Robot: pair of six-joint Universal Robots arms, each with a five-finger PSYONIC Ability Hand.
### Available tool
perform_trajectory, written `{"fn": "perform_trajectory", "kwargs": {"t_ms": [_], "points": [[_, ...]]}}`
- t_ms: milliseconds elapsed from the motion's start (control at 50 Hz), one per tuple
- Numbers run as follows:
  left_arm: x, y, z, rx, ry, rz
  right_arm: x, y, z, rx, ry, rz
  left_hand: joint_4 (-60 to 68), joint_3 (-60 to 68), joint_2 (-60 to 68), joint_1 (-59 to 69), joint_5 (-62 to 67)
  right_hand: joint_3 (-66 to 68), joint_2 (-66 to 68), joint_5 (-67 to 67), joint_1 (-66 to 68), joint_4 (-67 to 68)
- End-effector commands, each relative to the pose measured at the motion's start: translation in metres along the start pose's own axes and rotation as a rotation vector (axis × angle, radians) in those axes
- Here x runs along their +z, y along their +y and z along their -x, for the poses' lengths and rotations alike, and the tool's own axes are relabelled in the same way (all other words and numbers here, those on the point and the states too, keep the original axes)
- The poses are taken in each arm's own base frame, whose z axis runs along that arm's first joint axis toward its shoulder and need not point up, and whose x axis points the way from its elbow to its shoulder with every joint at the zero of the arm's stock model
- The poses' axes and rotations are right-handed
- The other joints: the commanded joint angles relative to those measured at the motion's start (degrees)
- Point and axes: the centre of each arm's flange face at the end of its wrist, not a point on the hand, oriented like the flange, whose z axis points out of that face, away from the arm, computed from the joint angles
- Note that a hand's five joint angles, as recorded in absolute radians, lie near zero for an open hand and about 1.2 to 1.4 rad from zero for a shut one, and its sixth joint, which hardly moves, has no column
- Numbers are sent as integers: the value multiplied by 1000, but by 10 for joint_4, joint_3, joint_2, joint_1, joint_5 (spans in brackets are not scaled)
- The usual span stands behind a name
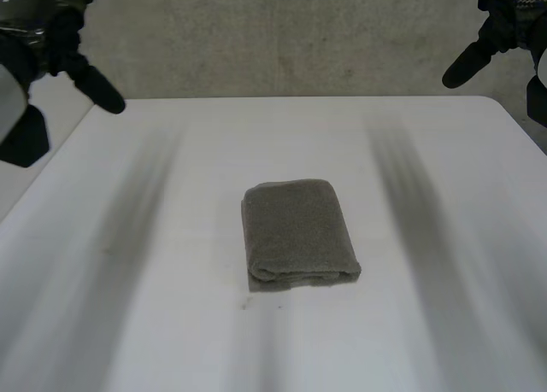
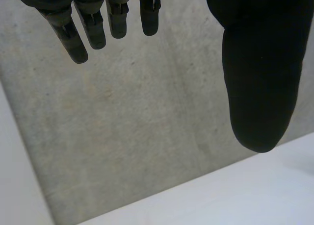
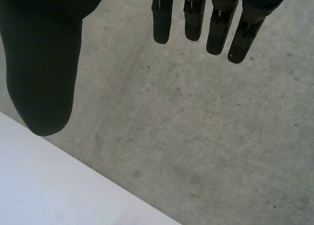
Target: Fold the towel.
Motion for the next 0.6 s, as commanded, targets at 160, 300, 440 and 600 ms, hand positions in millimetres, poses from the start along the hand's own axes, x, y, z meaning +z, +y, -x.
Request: {"fn": "perform_trajectory", "kwargs": {"t_ms": [160, 300, 440, 600], "points": [[-5, 9, 0, 27, 6, 32, -9, 8, 7, -16, -23, 16, 4, 4, 6, -2, -17, -25, -45, -39, -45, -34], [-4, 11, -1, 28, 9, 25, -8, 11, 7, -19, -21, 1, 4, 4, 6, -2, -17, -25, -45, -39, -45, -34], [-2, 16, 0, 23, 2, -12, -10, 15, 7, -25, -19, 11, 4, 4, 6, -2, -17, -25, -45, -39, -45, -34], [2, 19, 1, 12, -6, -14, -9, 17, 6, -25, -5, -12, 4, 4, 6, -2, -17, -25, -45, -39, -45, -34]]}}
